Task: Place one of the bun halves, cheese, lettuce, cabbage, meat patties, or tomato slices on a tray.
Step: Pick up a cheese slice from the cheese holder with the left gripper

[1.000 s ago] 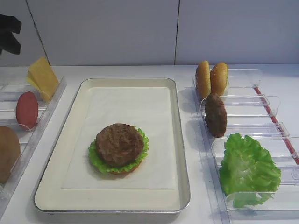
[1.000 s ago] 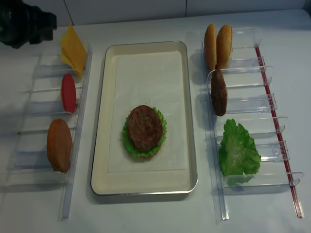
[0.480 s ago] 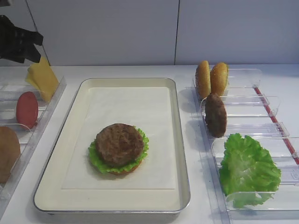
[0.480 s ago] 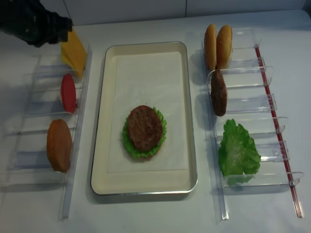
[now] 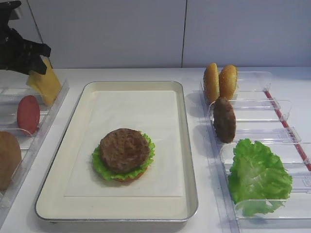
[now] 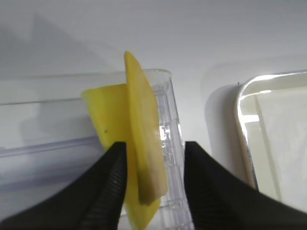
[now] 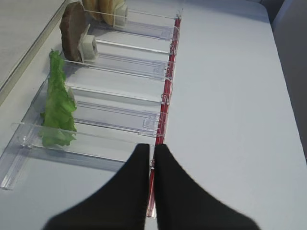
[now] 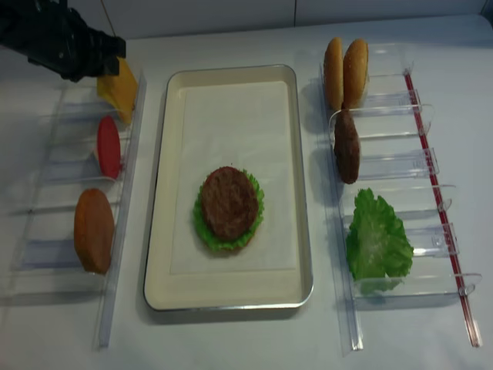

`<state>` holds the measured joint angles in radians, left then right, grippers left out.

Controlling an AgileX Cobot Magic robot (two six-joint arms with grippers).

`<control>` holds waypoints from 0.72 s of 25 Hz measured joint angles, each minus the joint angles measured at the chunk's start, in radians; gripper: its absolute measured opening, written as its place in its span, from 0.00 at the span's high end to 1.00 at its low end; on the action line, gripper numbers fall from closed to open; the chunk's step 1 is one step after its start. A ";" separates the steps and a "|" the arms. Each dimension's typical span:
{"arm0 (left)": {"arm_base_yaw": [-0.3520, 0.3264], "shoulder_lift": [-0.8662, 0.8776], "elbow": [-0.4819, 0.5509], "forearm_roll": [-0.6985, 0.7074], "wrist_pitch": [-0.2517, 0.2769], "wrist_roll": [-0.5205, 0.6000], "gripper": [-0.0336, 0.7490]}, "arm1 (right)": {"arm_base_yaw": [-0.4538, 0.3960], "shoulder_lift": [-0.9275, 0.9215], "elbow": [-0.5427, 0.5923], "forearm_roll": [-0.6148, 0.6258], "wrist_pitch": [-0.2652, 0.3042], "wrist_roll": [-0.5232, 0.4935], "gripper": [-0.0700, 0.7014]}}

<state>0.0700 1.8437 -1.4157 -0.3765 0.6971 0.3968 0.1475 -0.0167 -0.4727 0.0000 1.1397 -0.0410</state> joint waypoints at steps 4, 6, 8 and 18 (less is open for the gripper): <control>0.000 0.000 -0.001 -0.001 -0.008 0.000 0.63 | 0.000 0.000 0.000 0.000 0.000 0.000 0.20; 0.000 0.000 -0.001 -0.002 -0.008 0.000 0.67 | 0.000 0.000 0.000 0.000 0.000 0.000 0.20; 0.000 0.000 -0.001 -0.002 -0.010 0.000 0.75 | 0.000 0.000 0.000 0.000 0.000 0.000 0.20; 0.000 -0.021 -0.001 -0.002 0.001 -0.043 0.94 | 0.000 0.000 0.000 0.000 0.000 0.000 0.20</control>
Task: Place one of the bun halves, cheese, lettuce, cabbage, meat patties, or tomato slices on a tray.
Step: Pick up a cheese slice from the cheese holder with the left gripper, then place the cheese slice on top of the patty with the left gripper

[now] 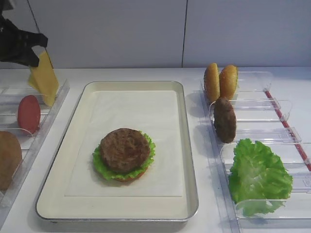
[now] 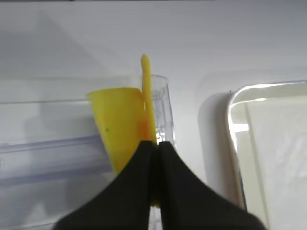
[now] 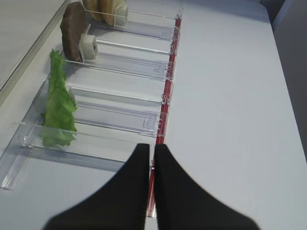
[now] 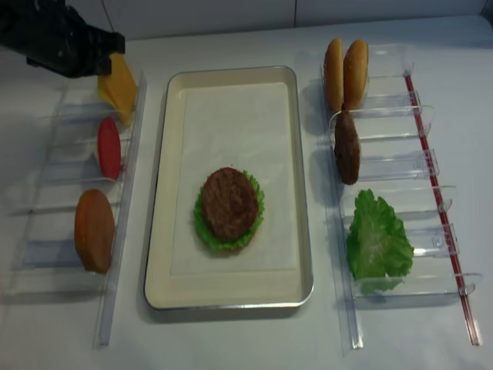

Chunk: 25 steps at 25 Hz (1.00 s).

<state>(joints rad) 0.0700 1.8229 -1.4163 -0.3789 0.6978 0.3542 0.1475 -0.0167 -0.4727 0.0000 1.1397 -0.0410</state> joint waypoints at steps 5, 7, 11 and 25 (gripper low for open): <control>0.000 -0.101 0.000 0.000 0.017 -0.007 0.94 | 0.000 0.000 0.000 0.000 0.000 0.000 0.20; 0.000 -0.154 0.019 0.000 0.017 -0.017 0.94 | 0.000 0.000 0.000 0.000 0.000 0.000 0.20; 0.000 -0.289 0.137 -0.003 0.006 -0.021 0.94 | 0.000 0.000 0.000 0.000 0.000 0.002 0.20; 0.000 -0.839 0.609 -0.151 0.009 -0.012 0.94 | 0.000 0.000 0.000 0.000 0.000 0.002 0.20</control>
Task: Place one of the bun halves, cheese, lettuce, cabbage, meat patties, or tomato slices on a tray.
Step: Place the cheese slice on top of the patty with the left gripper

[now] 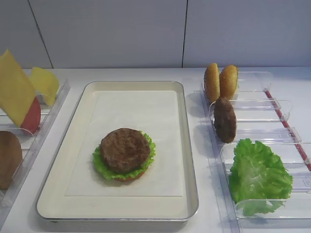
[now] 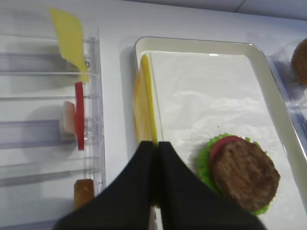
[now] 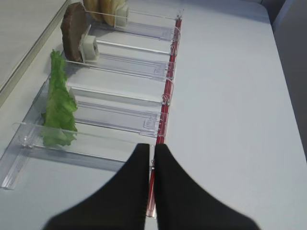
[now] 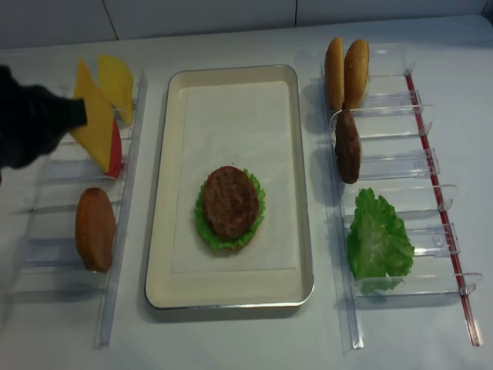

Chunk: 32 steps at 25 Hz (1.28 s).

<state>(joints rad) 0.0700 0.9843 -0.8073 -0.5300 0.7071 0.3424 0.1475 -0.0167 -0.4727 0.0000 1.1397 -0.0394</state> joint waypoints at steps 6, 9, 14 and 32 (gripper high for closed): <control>0.000 -0.116 0.125 -0.072 0.021 0.002 0.94 | 0.000 0.000 0.000 0.000 0.000 0.000 0.20; 0.000 -0.129 0.160 -0.144 0.023 0.044 0.94 | 0.000 0.000 0.000 0.000 0.000 0.000 0.20; -0.008 -0.110 0.192 -0.395 0.024 0.211 0.94 | 0.000 0.000 0.000 0.000 0.000 0.000 0.20; -0.433 0.391 0.194 -1.200 -0.106 0.817 0.94 | 0.000 0.000 0.000 0.000 0.000 0.000 0.20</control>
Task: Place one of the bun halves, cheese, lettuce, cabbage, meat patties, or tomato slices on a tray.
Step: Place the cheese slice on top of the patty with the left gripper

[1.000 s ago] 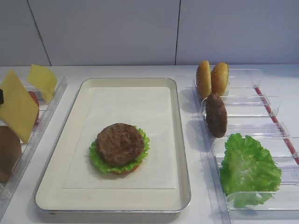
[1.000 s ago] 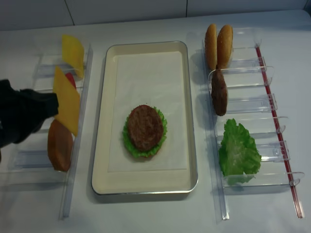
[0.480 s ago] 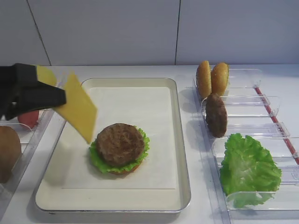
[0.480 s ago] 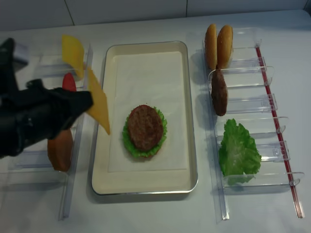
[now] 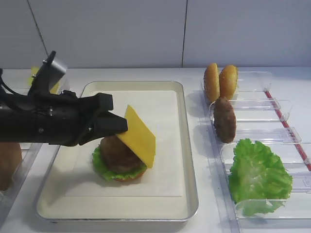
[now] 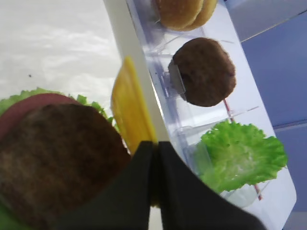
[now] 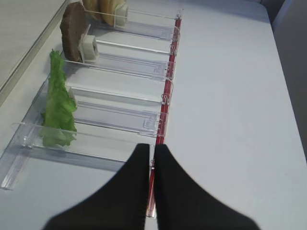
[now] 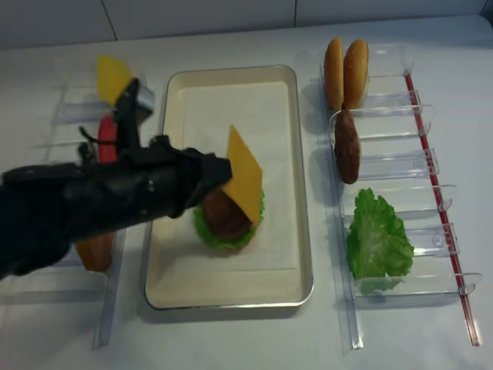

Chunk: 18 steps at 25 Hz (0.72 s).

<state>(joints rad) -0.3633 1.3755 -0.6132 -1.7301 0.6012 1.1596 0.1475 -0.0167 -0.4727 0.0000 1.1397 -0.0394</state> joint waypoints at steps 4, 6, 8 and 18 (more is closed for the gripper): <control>-0.004 0.057 0.000 -0.010 -0.016 0.037 0.94 | 0.000 0.000 0.000 0.000 0.000 0.000 0.20; -0.004 0.062 0.000 -0.012 -0.034 0.048 0.94 | 0.000 0.000 0.000 0.000 0.000 0.000 0.20; -0.004 0.062 0.000 -0.012 -0.047 0.053 0.94 | 0.000 0.000 0.000 0.000 0.000 0.000 0.20; 0.004 0.059 0.019 0.087 -0.143 -0.003 0.94 | 0.000 0.000 0.000 0.000 0.000 0.000 0.20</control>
<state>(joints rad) -0.3590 1.4348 -0.5943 -1.6432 0.4577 1.1570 0.1475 -0.0167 -0.4727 0.0000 1.1397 -0.0394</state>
